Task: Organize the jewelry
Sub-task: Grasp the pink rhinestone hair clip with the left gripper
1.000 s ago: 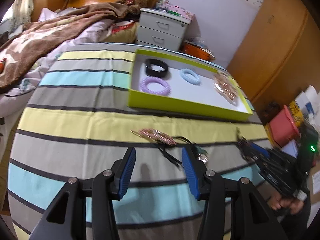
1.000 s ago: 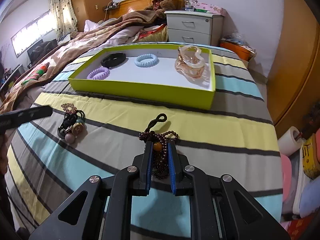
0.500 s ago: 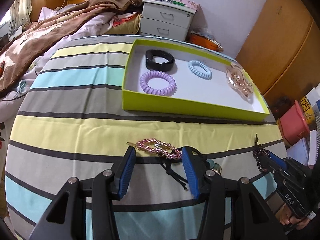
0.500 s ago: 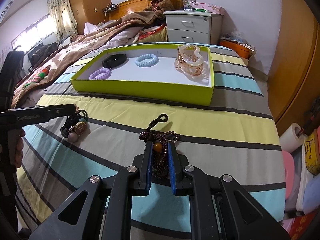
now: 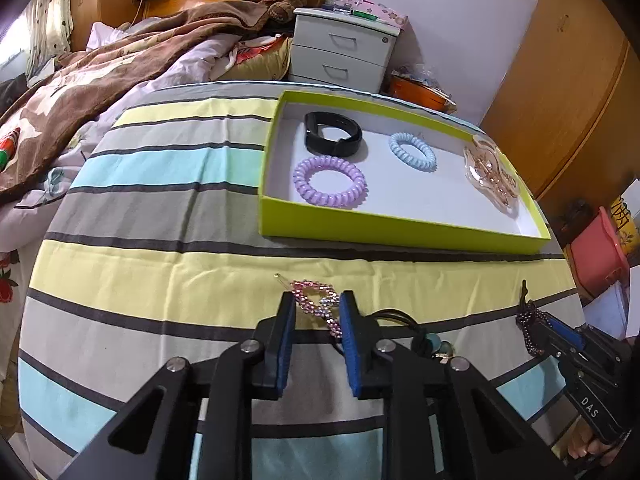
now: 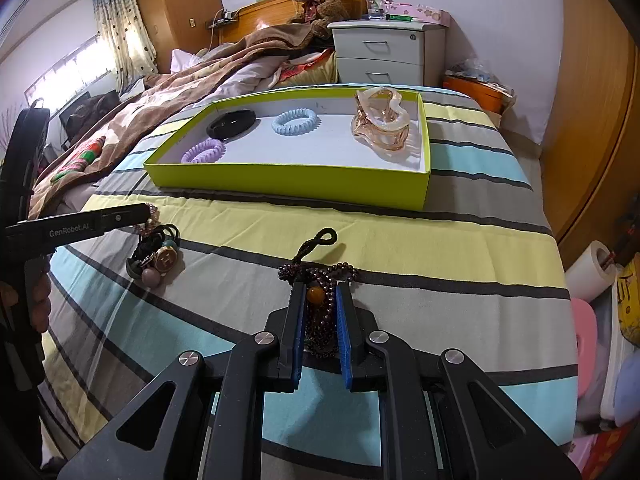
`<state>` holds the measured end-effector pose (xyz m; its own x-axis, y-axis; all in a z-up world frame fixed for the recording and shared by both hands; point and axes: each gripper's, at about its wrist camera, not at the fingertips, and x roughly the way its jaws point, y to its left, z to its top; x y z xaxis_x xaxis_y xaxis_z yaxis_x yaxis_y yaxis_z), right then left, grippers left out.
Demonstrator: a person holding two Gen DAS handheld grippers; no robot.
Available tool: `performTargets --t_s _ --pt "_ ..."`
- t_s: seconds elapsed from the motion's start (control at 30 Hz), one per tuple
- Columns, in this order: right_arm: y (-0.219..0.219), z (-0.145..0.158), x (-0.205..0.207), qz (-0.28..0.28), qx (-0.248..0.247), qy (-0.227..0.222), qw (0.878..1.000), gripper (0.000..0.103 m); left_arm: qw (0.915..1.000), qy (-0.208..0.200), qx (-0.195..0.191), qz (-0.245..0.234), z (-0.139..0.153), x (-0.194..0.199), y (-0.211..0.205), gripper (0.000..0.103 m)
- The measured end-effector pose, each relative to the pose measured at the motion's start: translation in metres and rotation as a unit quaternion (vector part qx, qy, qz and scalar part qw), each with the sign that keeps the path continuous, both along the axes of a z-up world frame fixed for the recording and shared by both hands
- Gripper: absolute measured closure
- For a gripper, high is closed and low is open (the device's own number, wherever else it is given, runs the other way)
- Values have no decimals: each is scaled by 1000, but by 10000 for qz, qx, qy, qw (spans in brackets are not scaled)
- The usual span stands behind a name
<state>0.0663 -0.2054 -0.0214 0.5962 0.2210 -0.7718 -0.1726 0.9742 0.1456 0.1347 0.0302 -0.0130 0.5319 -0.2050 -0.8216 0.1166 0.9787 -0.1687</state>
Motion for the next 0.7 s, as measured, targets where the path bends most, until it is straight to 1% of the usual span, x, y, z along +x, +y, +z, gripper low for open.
performTargets --t_s 0.03,0.1,0.17,0.23,0.4,0.5,0.53,0.57,0.67,0.7 --pt "0 0 0 -1 6 0 10000 88 10000 1 50 37 0 0 3 81" --pt "0 0 0 -1 16 2 10000 88 9999 15 13 99 1 -2 10 81" --pt "0 0 0 1 10 0 10000 88 9998 16 53 180 0 -2 16 81" --pt "0 0 0 0 9 -1 10000 88 9997 41 27 238 0 -2 21 78" --pt "0 0 0 0 13 -1 10000 88 9989 -13 -150 442 4 -5 31 76" --pt "0 0 0 12 13 1 10000 88 9970 103 -248 722 1 -5 39 72" --pt "0 0 0 16 14 -1 10000 88 9969 114 -324 713 0 -5 39 72" --pt "0 0 -1 29 17 -1 10000 88 9968 143 -364 691 0 -5 38 71" --pt "1 1 -1 46 41 -9 10000 88 9969 148 -427 638 0 -3 27 61" --pt "0 1 -1 50 57 -8 10000 88 9971 135 -428 617 0 -3 23 60"
